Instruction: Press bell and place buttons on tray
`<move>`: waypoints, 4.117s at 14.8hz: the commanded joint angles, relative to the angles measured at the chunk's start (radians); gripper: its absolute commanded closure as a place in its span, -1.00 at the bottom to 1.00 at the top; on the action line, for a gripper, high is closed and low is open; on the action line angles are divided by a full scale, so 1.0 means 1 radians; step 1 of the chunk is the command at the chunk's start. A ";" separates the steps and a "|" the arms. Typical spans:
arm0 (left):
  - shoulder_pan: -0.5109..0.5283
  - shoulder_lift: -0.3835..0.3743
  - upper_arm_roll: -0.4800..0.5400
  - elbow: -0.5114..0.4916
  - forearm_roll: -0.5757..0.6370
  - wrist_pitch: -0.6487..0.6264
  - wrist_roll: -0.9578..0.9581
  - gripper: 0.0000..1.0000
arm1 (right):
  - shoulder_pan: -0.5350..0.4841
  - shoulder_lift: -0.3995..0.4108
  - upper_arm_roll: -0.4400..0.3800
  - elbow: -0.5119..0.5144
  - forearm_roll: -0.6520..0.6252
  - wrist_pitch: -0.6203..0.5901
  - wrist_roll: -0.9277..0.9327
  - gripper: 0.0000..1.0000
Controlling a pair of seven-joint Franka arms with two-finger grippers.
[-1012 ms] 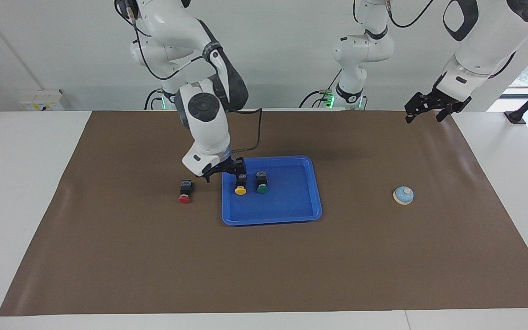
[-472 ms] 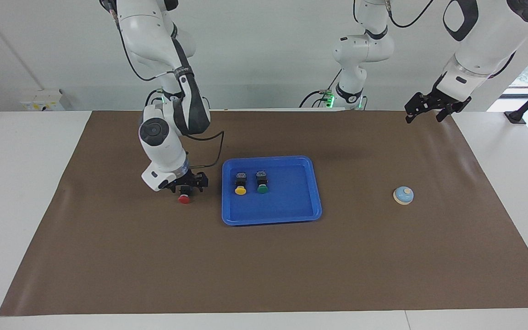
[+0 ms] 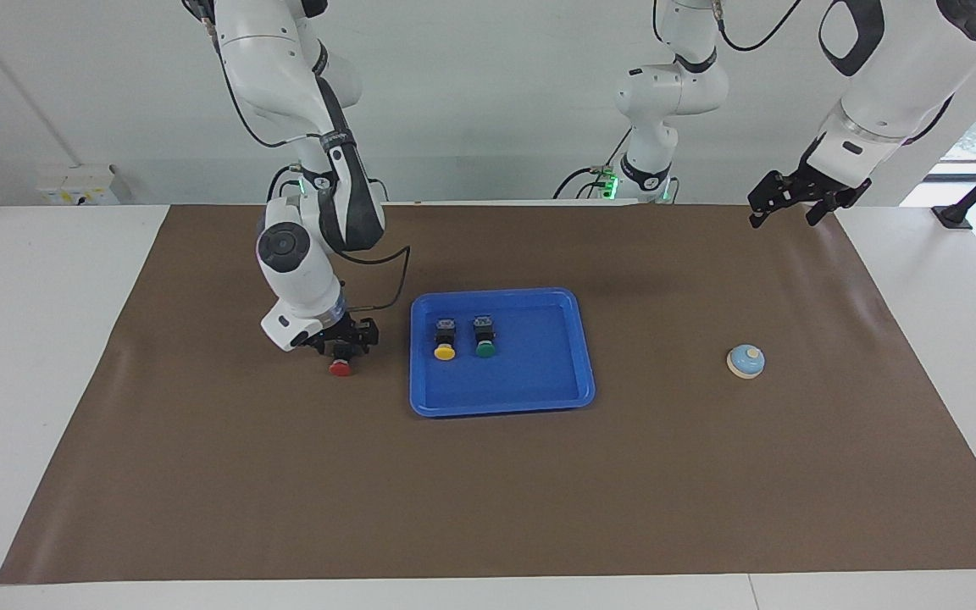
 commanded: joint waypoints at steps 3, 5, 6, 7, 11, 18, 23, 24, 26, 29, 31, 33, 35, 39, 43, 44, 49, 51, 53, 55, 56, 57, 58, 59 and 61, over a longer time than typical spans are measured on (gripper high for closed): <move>-0.002 -0.018 0.002 -0.007 0.009 -0.009 -0.004 -1.00 | -0.005 -0.030 0.015 -0.030 -0.004 0.026 -0.053 1.00; -0.002 -0.018 0.003 -0.008 0.009 -0.009 -0.004 -1.00 | -0.005 -0.023 0.016 0.024 -0.004 0.003 -0.065 1.00; -0.002 -0.018 0.002 -0.007 0.009 -0.009 -0.004 -1.00 | -0.003 -0.015 0.023 0.070 -0.004 -0.031 -0.064 1.00; -0.002 -0.018 0.002 -0.007 0.009 -0.009 -0.004 -1.00 | 0.021 -0.004 0.026 0.126 -0.001 -0.075 -0.055 1.00; -0.002 -0.018 0.002 -0.007 0.009 -0.009 -0.004 -1.00 | 0.157 0.035 0.026 0.266 0.012 -0.170 0.030 1.00; -0.002 -0.018 0.002 -0.007 0.009 -0.009 -0.004 -1.00 | 0.391 0.242 0.026 0.608 0.012 -0.304 0.324 1.00; -0.002 -0.018 0.002 -0.007 0.009 -0.009 -0.004 -1.00 | 0.460 0.293 0.026 0.626 0.063 -0.260 0.383 1.00; -0.002 -0.018 0.002 -0.007 0.009 -0.009 -0.004 -1.00 | 0.480 0.307 0.024 0.622 0.062 -0.238 0.407 1.00; -0.002 -0.018 0.002 -0.007 0.009 -0.009 -0.004 -1.00 | 0.486 0.312 0.024 0.598 0.058 -0.204 0.441 1.00; -0.002 -0.018 0.002 -0.007 0.009 -0.009 -0.004 -1.00 | 0.484 0.309 0.024 0.564 0.068 -0.178 0.446 1.00; -0.002 -0.018 0.003 -0.007 0.009 -0.009 -0.004 -1.00 | 0.484 0.309 0.024 0.550 0.069 -0.174 0.447 1.00; -0.002 -0.018 0.002 -0.007 0.009 -0.009 -0.004 -1.00 | 0.484 0.298 0.026 0.500 0.069 -0.125 0.449 1.00; -0.002 -0.018 0.002 -0.007 0.009 -0.009 -0.004 -1.00 | 0.484 0.290 0.026 0.474 0.071 -0.099 0.449 1.00; -0.002 -0.018 0.002 -0.007 0.009 -0.009 -0.004 -1.00 | 0.484 0.289 0.026 0.474 0.069 -0.100 0.449 -0.71; -0.002 -0.018 0.002 -0.007 0.009 -0.009 -0.004 -1.00 | 0.487 0.286 0.020 0.544 0.049 -0.193 0.449 -1.00; -0.002 -0.018 0.003 -0.007 0.009 -0.009 -0.004 -1.00 | 0.487 0.272 0.013 0.550 0.027 -0.221 0.441 -1.00; -0.002 -0.018 0.002 -0.007 0.009 -0.009 -0.004 -1.00 | 0.376 0.064 0.013 0.491 -0.066 -0.327 0.319 -1.00; -0.002 -0.018 0.002 -0.007 0.009 -0.009 -0.004 -1.00 | 0.285 -0.013 0.015 0.474 -0.064 -0.391 0.178 -1.00; -0.002 -0.018 0.002 -0.007 0.009 -0.009 -0.004 -1.00 | 0.216 -0.070 0.015 0.472 -0.064 -0.468 0.072 -1.00; -0.002 -0.018 0.002 -0.007 0.009 -0.009 -0.004 -1.00 | 0.170 -0.119 0.013 0.471 -0.066 -0.543 0.021 -1.00; -0.002 -0.018 0.002 -0.007 0.009 -0.009 -0.004 -1.00 | 0.137 -0.133 0.013 0.471 -0.066 -0.562 -0.011 -1.00; -0.002 -0.018 0.002 -0.007 0.009 -0.009 -0.004 -1.00 | 0.101 -0.148 0.013 0.463 -0.066 -0.579 -0.068 -1.00; -0.002 -0.018 0.002 -0.007 0.009 -0.009 -0.004 -1.00 | 0.064 -0.170 0.013 0.445 -0.066 -0.583 -0.129 -1.00; -0.002 -0.018 0.002 -0.007 0.009 -0.009 -0.004 -1.00 | 0.022 -0.200 0.013 0.408 -0.066 -0.576 -0.181 -1.00; -0.002 -0.018 0.002 -0.007 0.009 -0.009 -0.004 -1.00 | -0.017 -0.242 0.013 0.353 -0.066 -0.571 -0.208 -1.00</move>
